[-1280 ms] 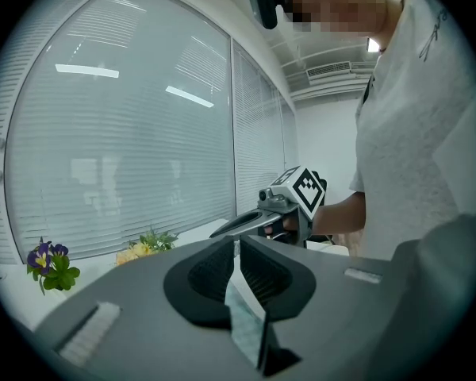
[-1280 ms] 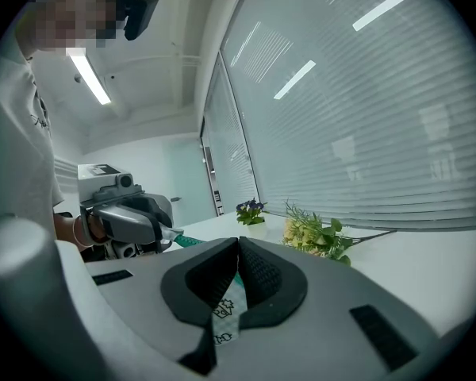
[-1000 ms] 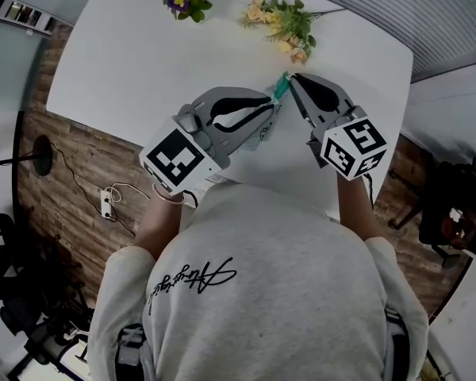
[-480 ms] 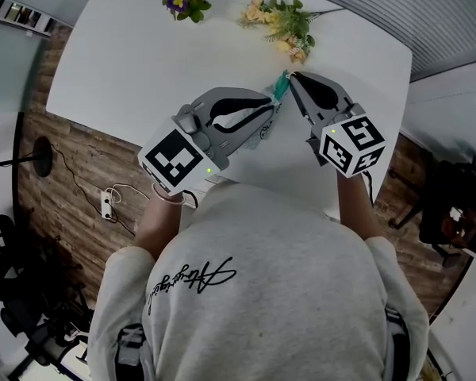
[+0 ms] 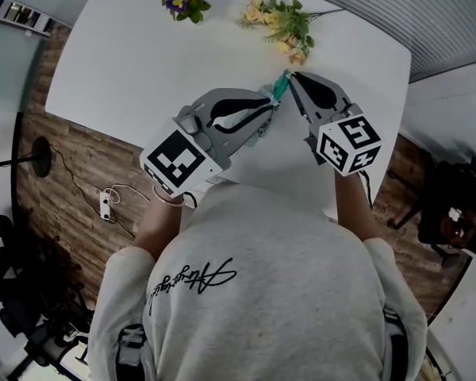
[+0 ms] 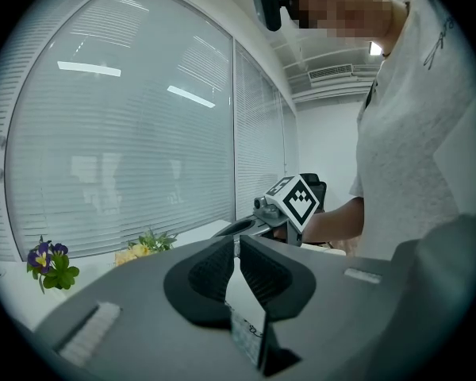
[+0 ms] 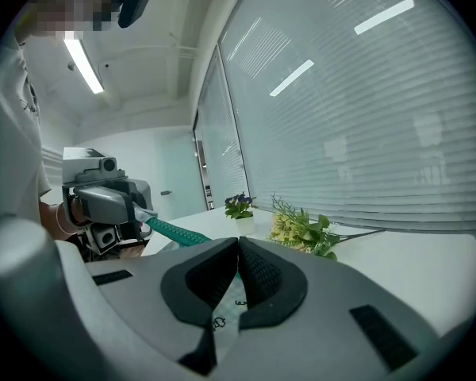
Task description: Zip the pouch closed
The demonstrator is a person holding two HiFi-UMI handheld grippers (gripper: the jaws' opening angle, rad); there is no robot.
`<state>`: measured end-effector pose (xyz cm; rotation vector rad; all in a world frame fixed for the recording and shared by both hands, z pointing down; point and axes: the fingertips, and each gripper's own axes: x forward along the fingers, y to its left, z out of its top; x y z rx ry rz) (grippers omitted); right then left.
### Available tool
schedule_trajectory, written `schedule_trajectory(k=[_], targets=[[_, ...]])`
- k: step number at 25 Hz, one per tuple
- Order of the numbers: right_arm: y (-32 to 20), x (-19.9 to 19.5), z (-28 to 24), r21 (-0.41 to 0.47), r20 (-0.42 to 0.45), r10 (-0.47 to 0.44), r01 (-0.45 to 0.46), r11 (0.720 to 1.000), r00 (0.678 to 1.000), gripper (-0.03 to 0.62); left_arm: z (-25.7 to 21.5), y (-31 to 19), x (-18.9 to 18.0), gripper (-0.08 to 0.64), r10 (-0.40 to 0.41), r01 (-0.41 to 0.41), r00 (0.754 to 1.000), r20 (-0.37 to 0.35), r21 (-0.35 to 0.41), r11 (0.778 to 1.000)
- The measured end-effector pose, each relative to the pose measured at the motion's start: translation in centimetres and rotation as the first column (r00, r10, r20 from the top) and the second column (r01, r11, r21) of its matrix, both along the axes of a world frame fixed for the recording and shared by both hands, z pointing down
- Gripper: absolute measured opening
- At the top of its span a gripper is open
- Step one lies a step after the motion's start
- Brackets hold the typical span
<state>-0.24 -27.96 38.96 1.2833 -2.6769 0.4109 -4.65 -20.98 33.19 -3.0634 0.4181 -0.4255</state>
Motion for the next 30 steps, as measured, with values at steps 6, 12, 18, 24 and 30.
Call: schedule_trajectory(k=[6, 12, 18, 24, 30], targets=[[-0.5, 0.6, 0.8, -0.010, -0.026, 0.026, -0.026, 1.000, 0.999, 0.008, 0.0, -0.1, -0.1, 0.023, 0.001, -0.001, 1.000, -0.025, -0.029, 1.000], [-0.6, 1.1, 1.6, -0.024, -0.035, 0.043, -0.044, 0.999, 0.998, 0.008, 0.3, 0.1, 0.1, 0.023, 0.015, -0.016, 1.000, -0.019, -0.037, 0.999], [-0.7, 1.2, 1.7, -0.029, -0.032, 0.040, -0.041, 0.999, 0.999, 0.008, 0.4, 0.1, 0.1, 0.023, 0.020, -0.021, 1.000, -0.012, -0.031, 0.999], [-1.0, 1.4, 1.9, -0.037, -0.042, 0.051, -0.053, 0.998, 0.998, 0.008, -0.1, -0.1, 0.0, 0.023, 0.019, -0.020, 1.000, -0.023, -0.034, 0.999], [-1.2, 1.4, 2.2, -0.032, -0.059, 0.054, -0.056, 0.998, 0.997, 0.008, 0.1, -0.2, -0.1, 0.023, 0.013, -0.014, 1.000, -0.014, -0.038, 0.999]])
